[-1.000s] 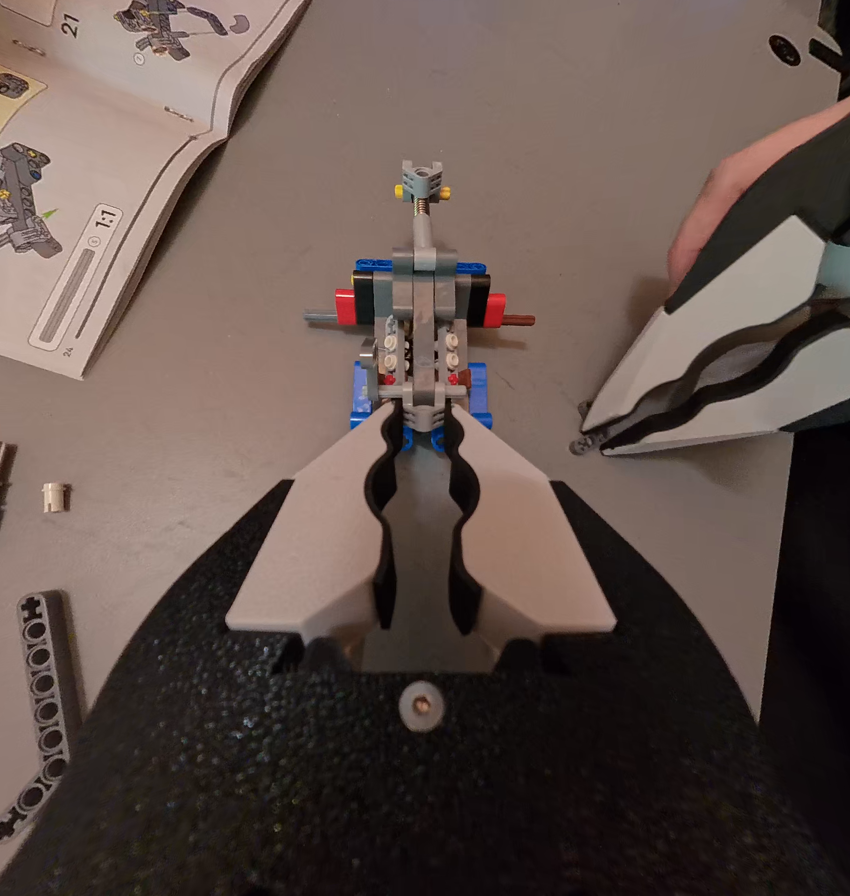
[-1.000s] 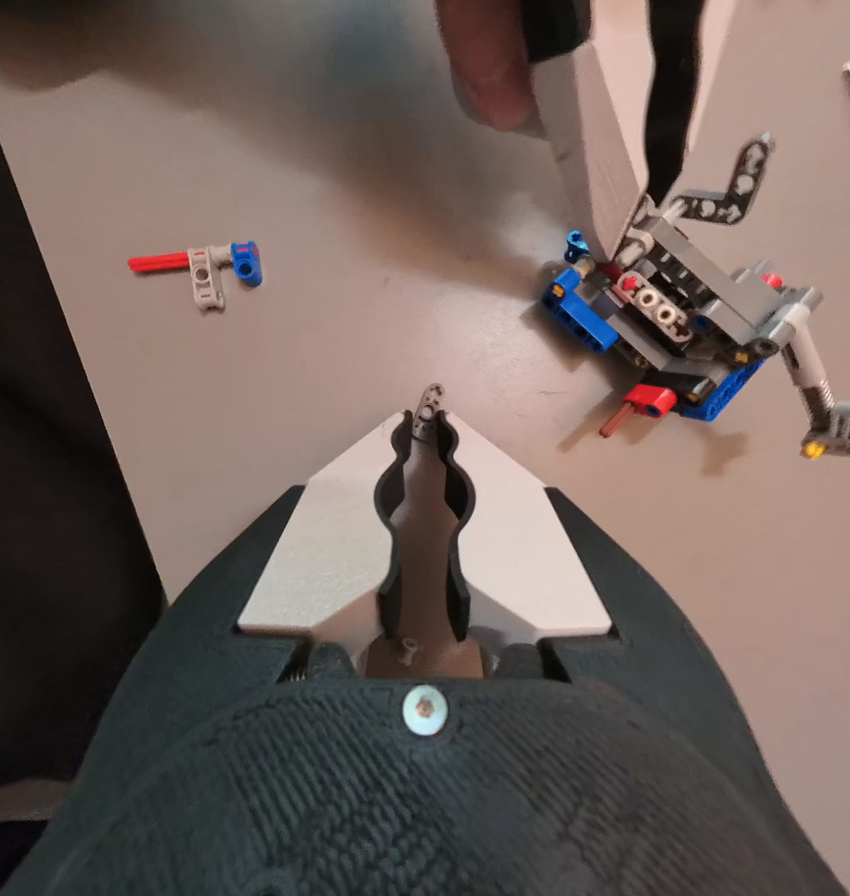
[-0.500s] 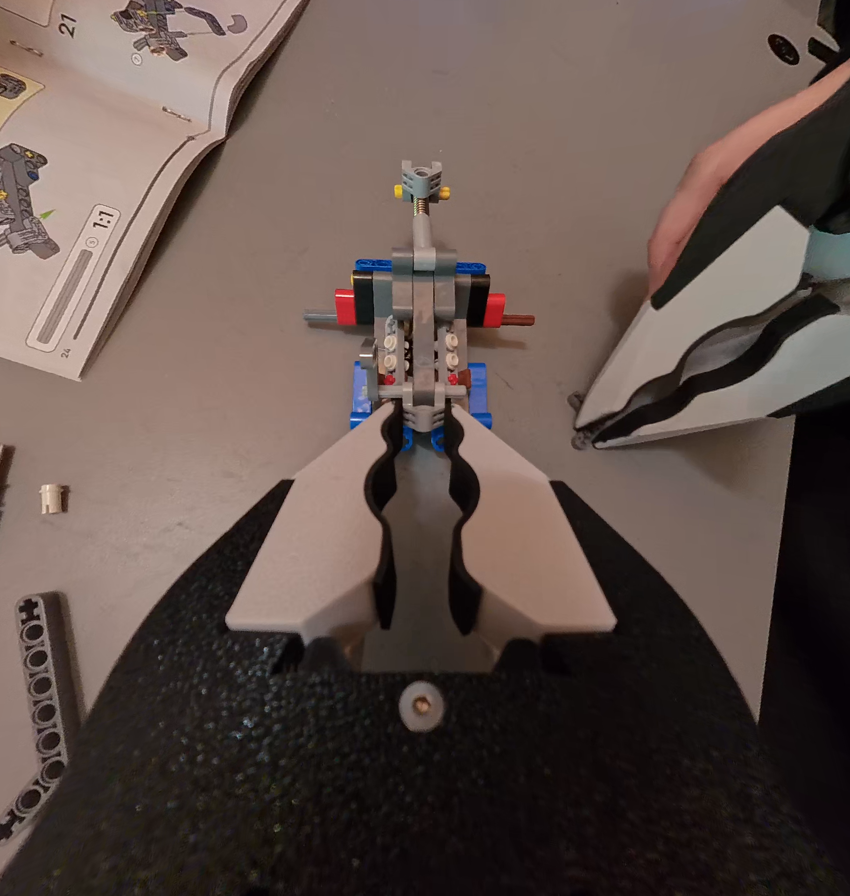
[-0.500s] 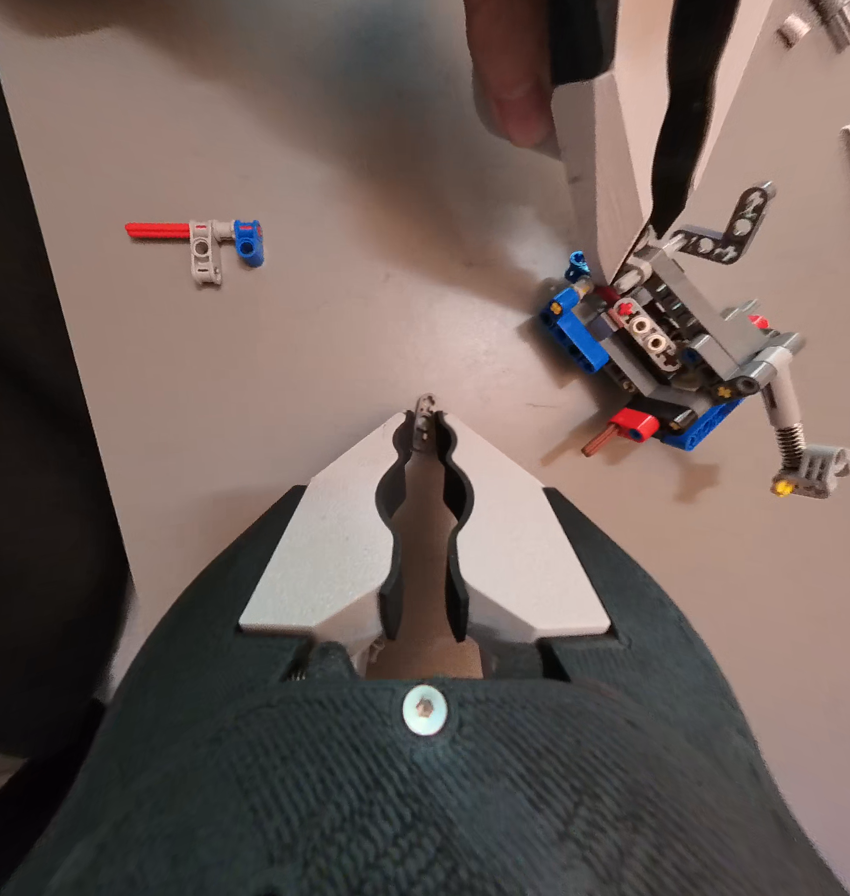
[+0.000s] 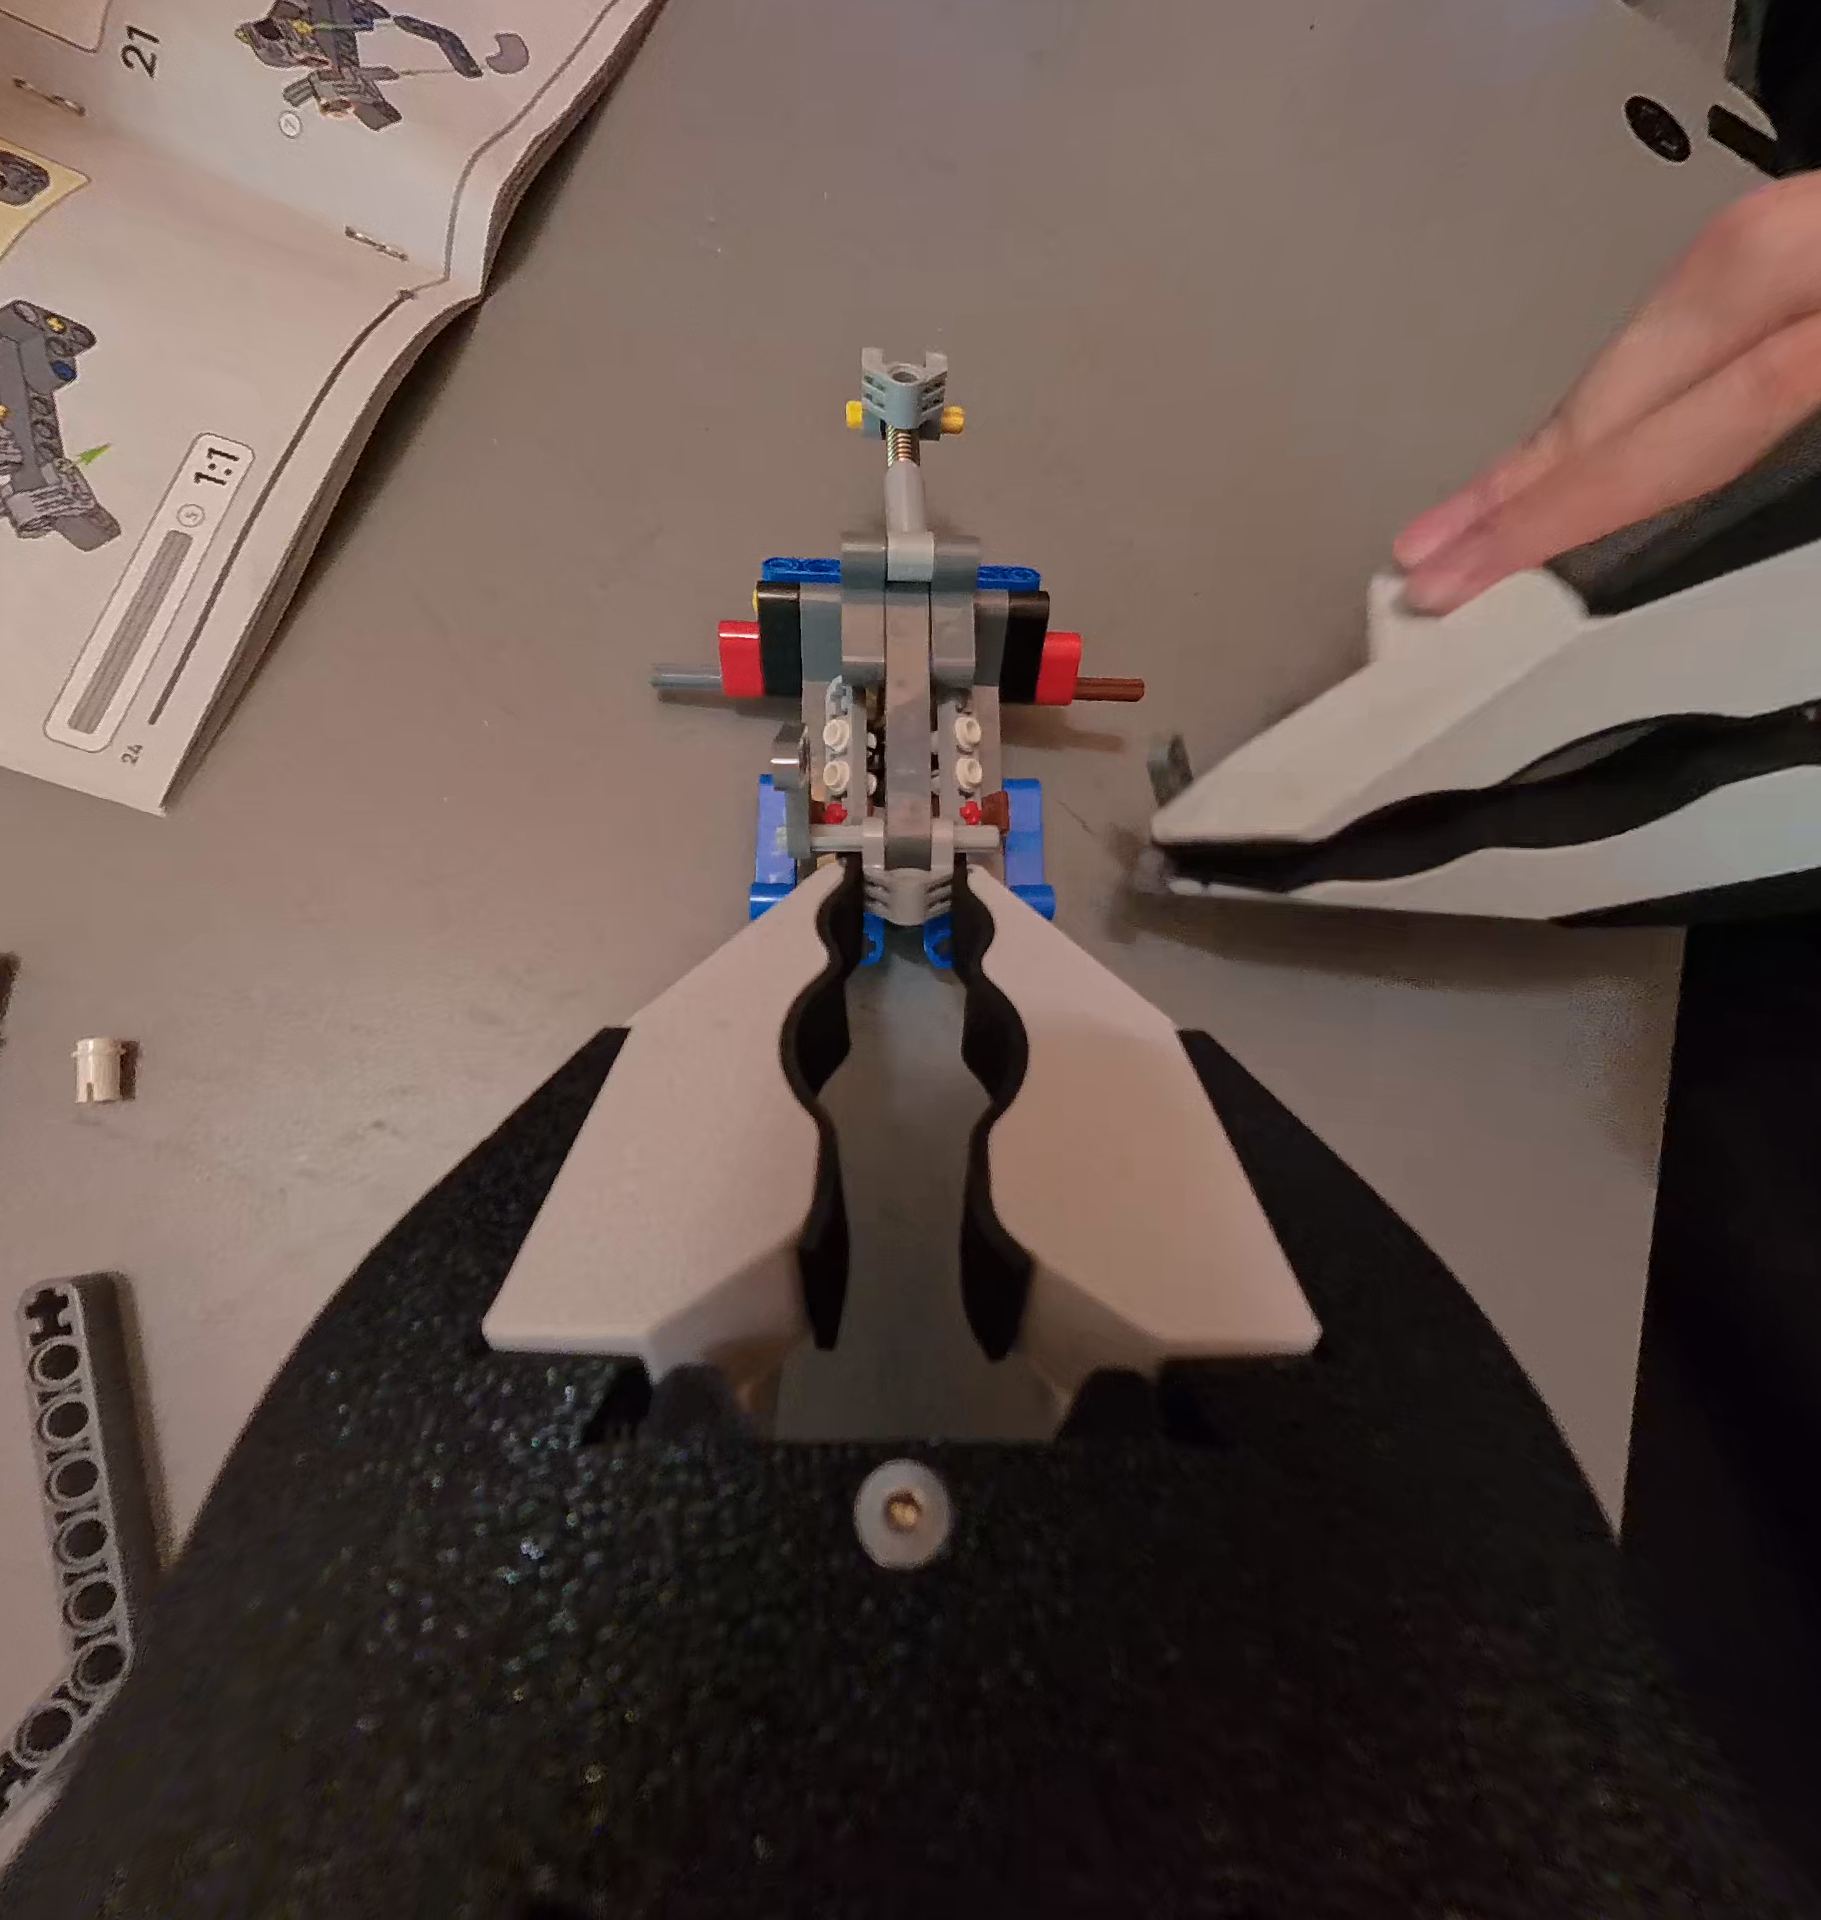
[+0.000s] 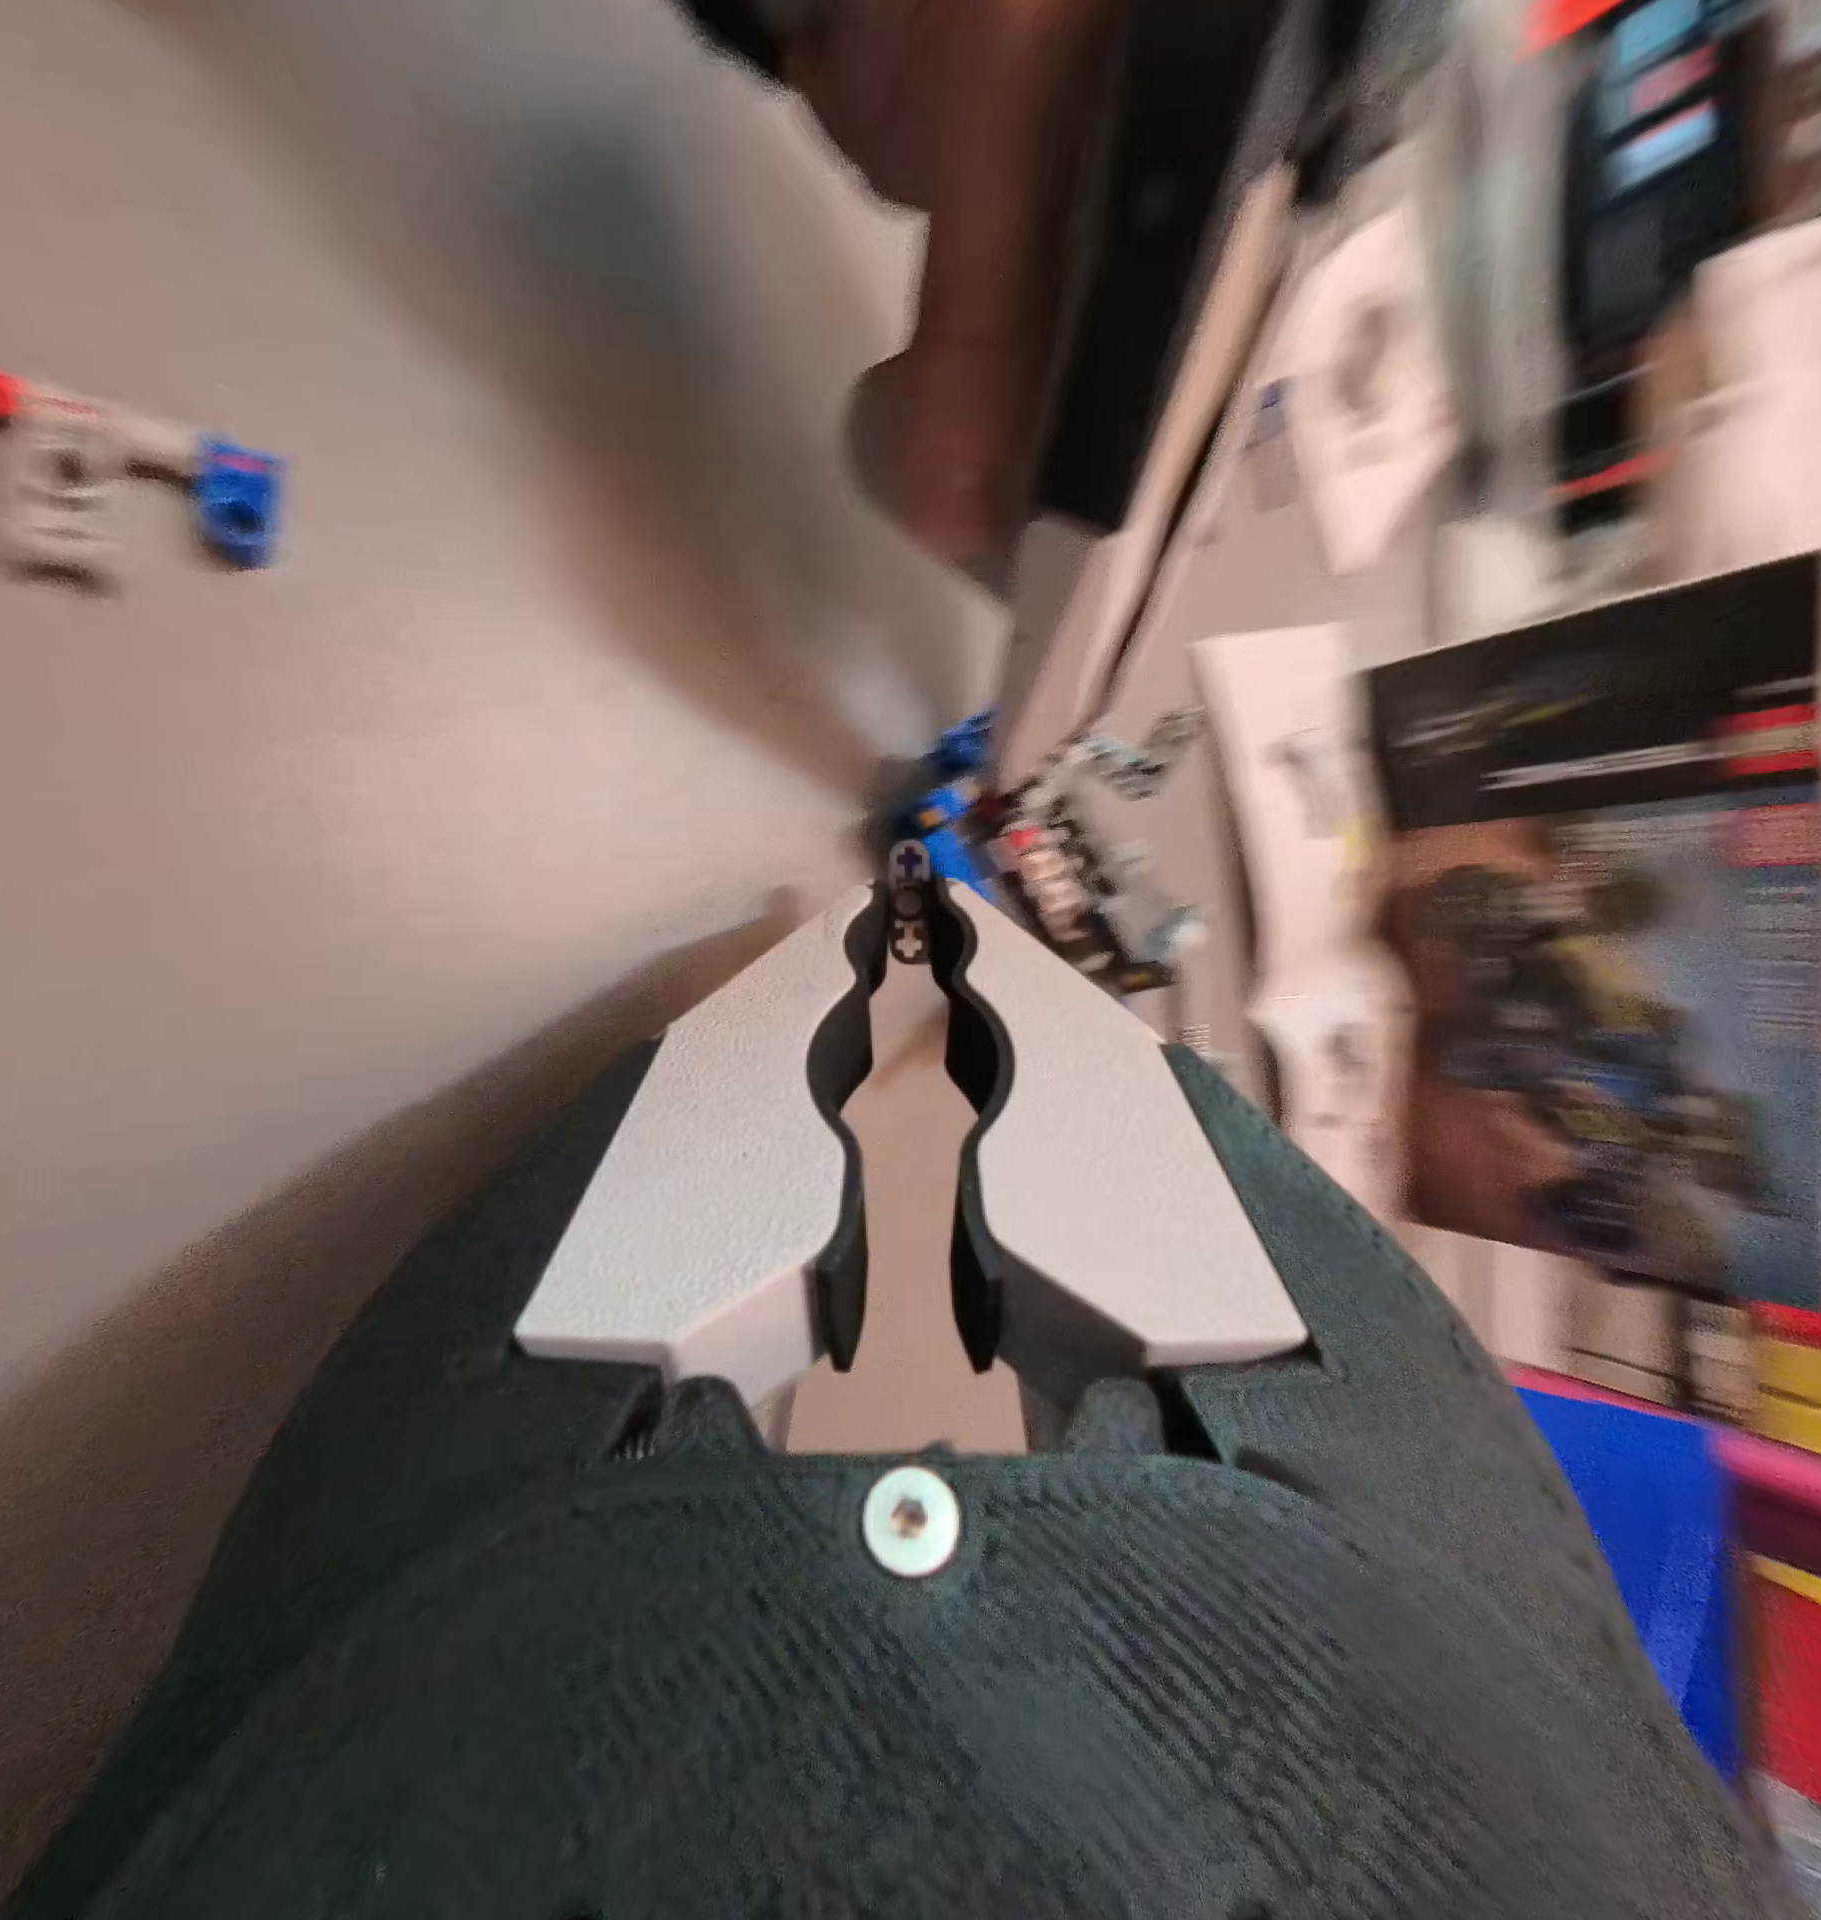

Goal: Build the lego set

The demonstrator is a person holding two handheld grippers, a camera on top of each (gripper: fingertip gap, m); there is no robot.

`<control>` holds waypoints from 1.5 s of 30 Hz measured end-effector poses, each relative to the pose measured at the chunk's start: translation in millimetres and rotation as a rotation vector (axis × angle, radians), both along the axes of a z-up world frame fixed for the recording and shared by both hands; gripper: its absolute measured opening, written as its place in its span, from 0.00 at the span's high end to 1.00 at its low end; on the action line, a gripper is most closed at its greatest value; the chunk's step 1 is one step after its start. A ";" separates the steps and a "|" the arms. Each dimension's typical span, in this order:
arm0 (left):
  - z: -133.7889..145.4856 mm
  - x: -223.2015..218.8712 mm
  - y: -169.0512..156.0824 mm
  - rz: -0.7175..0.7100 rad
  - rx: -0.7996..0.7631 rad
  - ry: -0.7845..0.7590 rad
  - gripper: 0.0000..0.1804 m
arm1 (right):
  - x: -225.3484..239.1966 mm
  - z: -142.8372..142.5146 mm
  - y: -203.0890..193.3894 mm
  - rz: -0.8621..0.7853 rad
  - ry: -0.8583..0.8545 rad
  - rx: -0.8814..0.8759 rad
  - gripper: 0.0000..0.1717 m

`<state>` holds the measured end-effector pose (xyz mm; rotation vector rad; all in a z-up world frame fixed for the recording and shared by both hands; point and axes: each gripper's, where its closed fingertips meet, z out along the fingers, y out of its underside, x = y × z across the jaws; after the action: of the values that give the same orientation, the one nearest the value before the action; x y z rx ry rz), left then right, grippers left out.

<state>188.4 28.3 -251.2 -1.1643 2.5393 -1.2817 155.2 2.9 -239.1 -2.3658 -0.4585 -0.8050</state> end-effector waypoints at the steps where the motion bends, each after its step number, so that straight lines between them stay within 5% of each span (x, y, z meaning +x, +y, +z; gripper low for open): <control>1: 0.0 0.0 -0.1 0.000 -0.004 0.002 0.93 | 6.1 7.8 3.8 0.004 -0.108 0.040 0.97; 8: 0.0 0.2 -0.3 0.004 -0.012 0.005 0.93 | 29.1 8.7 12.9 0.010 -0.323 0.084 0.98; 45: 0.6 6.0 -2.9 0.052 -0.058 0.014 0.93 | 35.6 4.0 17.7 -0.066 -0.383 -0.107 0.97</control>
<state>194.4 25.4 -250.6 -1.2462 2.4792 -1.3478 190.8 20.6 -235.0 -2.3347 -0.5936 -1.3033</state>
